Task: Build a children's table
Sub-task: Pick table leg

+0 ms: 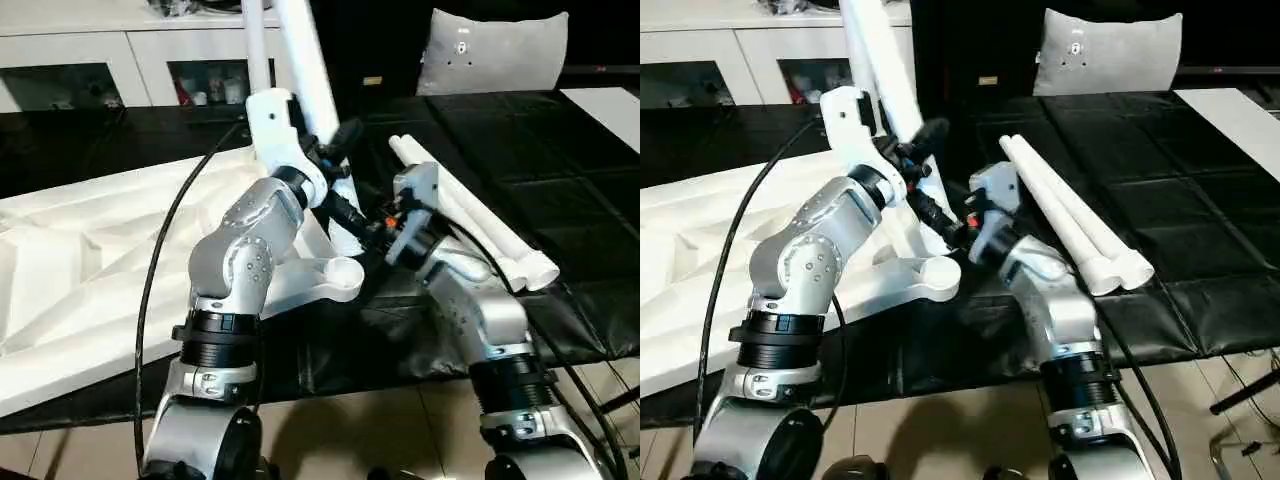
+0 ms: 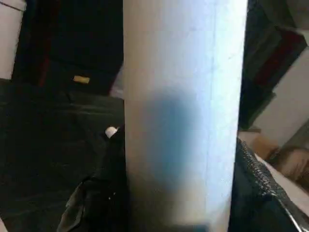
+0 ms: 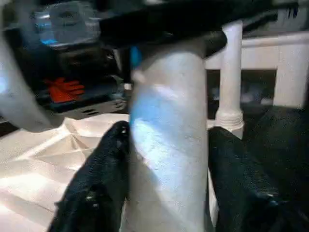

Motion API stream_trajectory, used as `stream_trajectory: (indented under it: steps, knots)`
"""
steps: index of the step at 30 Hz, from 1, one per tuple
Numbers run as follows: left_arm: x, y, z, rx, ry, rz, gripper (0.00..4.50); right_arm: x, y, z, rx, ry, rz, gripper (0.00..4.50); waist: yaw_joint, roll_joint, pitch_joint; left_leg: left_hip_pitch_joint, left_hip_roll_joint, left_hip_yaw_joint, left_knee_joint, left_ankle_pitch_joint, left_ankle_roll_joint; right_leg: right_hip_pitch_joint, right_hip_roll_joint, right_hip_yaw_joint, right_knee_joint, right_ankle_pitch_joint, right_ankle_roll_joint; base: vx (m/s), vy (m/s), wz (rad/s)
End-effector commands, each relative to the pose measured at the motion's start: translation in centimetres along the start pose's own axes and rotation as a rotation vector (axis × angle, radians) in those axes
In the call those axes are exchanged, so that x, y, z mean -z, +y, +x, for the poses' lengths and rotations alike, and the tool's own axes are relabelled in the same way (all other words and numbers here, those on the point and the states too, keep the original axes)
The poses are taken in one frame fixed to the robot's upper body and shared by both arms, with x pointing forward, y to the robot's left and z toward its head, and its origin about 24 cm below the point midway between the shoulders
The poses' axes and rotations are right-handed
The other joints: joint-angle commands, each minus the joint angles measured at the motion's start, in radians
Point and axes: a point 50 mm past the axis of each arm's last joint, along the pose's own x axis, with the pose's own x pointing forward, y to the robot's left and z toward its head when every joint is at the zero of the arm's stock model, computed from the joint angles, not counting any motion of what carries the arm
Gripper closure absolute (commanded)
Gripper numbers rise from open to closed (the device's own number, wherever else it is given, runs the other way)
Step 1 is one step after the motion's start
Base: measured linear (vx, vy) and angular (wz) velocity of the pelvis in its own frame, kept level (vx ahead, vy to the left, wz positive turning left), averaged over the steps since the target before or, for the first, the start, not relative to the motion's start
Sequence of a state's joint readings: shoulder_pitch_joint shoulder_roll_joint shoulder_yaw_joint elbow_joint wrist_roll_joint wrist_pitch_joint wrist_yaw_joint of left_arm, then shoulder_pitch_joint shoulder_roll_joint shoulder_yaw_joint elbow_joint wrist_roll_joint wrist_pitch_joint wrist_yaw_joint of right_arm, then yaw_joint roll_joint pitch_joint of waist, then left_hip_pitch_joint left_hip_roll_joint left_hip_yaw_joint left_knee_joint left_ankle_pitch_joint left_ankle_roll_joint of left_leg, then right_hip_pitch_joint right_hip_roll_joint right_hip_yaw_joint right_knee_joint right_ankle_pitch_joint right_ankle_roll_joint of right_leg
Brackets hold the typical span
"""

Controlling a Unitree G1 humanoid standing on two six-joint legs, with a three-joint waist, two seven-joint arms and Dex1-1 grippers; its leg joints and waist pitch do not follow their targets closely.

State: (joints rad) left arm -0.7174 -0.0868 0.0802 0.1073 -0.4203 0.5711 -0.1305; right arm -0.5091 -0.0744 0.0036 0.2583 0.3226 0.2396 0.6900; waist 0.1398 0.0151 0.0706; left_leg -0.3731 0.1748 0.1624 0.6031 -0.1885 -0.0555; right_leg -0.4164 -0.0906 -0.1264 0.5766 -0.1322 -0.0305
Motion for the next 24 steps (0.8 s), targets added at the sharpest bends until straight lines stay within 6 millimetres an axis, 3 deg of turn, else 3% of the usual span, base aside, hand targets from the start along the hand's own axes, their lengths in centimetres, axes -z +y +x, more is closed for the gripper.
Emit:
stream_trajectory:
  steps: [1, 5, 11, 16, 24]
  knots:
    - [-0.4, -0.3, 0.0, 0.074, 0.018, -0.004, 2.60, -0.6, -0.8, -0.9, -0.005, -0.014, 0.044, 1.71, -0.006, -0.002, -0.091, 0.006, 0.050, -0.014, -0.063, -0.125, 0.077, 0.070, -0.065, 0.053, -0.065, -0.302, -0.109, 0.000, 0.000, 0.00]
    - [-0.6, 0.1, -0.2, 0.122, 0.041, 0.011, 2.60, -1.6, -1.3, -1.5, -0.013, -0.045, 0.102, 1.45, -0.004, -0.002, -0.091, 0.006, 0.050, -0.014, -0.064, -0.124, 0.073, 0.071, -0.066, 0.053, -0.063, -0.296, -0.122, 0.000, 0.000, 0.00]
    - [-1.3, 0.6, -0.7, 0.238, 0.075, -0.067, 2.60, -2.8, -1.5, -3.9, -0.215, 0.021, 0.227, 0.90, 0.000, -0.007, -0.090, 0.007, 0.045, -0.011, -0.061, -0.121, 0.077, 0.074, -0.063, 0.052, -0.067, -0.326, -0.114, 0.000, 0.000, 0.00]
    - [-1.7, 0.7, -1.2, 0.350, 0.107, -0.088, 2.60, -3.0, -1.4, -5.0, -0.306, 0.105, 0.216, 0.38, 0.002, -0.013, -0.091, 0.006, 0.043, -0.009, -0.059, -0.114, 0.072, 0.072, -0.064, 0.051, -0.068, -0.350, -0.105, 0.000, 0.000, 0.00]
    - [-2.4, -1.0, -2.2, 0.599, 0.139, -0.083, 2.60, -3.3, -0.5, -5.1, -0.429, 0.165, 0.241, 0.35, 0.003, -0.015, -0.091, 0.006, 0.046, -0.010, -0.059, -0.108, 0.068, 0.071, -0.066, 0.051, -0.066, -0.360, -0.110, 0.000, 0.000, 0.00]
